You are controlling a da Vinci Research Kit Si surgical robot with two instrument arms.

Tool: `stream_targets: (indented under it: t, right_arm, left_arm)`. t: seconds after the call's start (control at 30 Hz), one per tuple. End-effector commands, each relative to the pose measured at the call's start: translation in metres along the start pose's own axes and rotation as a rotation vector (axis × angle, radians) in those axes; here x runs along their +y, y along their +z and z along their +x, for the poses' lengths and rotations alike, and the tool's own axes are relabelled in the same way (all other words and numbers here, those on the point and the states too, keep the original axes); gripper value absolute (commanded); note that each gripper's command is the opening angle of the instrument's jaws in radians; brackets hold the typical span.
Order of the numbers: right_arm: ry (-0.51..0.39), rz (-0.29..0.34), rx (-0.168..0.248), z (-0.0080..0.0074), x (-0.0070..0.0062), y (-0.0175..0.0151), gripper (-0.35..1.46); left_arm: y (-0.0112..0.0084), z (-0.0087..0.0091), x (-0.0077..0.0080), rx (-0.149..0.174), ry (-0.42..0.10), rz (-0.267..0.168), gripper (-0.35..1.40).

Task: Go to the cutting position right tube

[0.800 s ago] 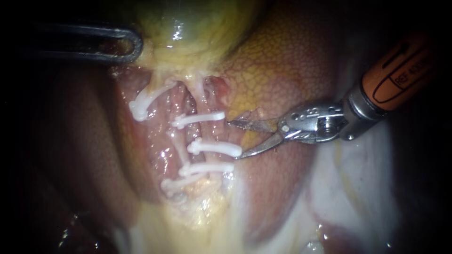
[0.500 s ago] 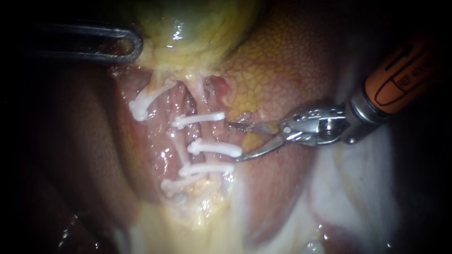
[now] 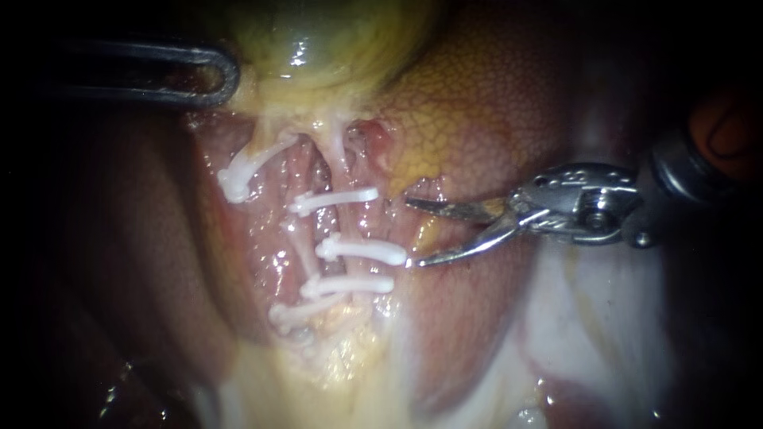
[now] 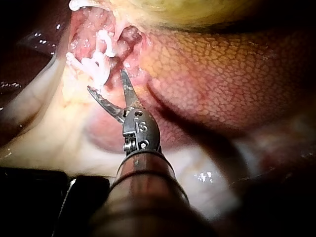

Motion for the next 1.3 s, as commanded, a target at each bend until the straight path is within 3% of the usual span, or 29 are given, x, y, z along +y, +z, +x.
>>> stream_targets:
  t: [0.03, 0.2, 0.33, 0.47, 0.83, 1.0, 1.3]
  right_arm:
    - [0.014, -0.007, 0.003, 0.0005, -0.0002, -0.0002, 1.03]
    - [0.108, -0.011, -0.006, 0.0012, -0.0007, -0.0004, 0.91]
    - [0.146, -0.033, -0.041, 0.0013, -0.0003, 0.0002, 0.83]
    - [0.189, -0.04, -0.041, 0.0013, 0.0001, 0.0009, 0.79]
    - [0.196, -0.05, -0.053, 0.0007, 0.0017, 0.0039, 0.79]
    - [0.179, -0.023, -0.054, 0.0007, 0.0023, 0.0051, 0.79]
    - [0.122, 0.099, 0.017, 0.0013, 0.0032, 0.0065, 0.79]
  left_arm:
    - [0.0001, 0.0, 0.0, 0.0, -0.001, -0.002, -0.35]
    - [0.0002, 0.0, 0.0, 0.0, -0.001, -0.002, -0.35]
    - [0.0002, 0.0, -0.0001, -0.001, -0.001, -0.002, -0.35]
    - [0.0002, 0.0, -0.0001, -0.001, -0.001, -0.002, -0.35]
    - [0.0003, 0.0001, -0.0001, -0.001, -0.001, -0.003, -0.35]
    - [0.0004, 0.0001, -0.0001, -0.001, -0.001, -0.004, -0.35]
    - [0.0004, 0.0001, -0.0001, -0.001, -0.001, -0.004, -0.35]
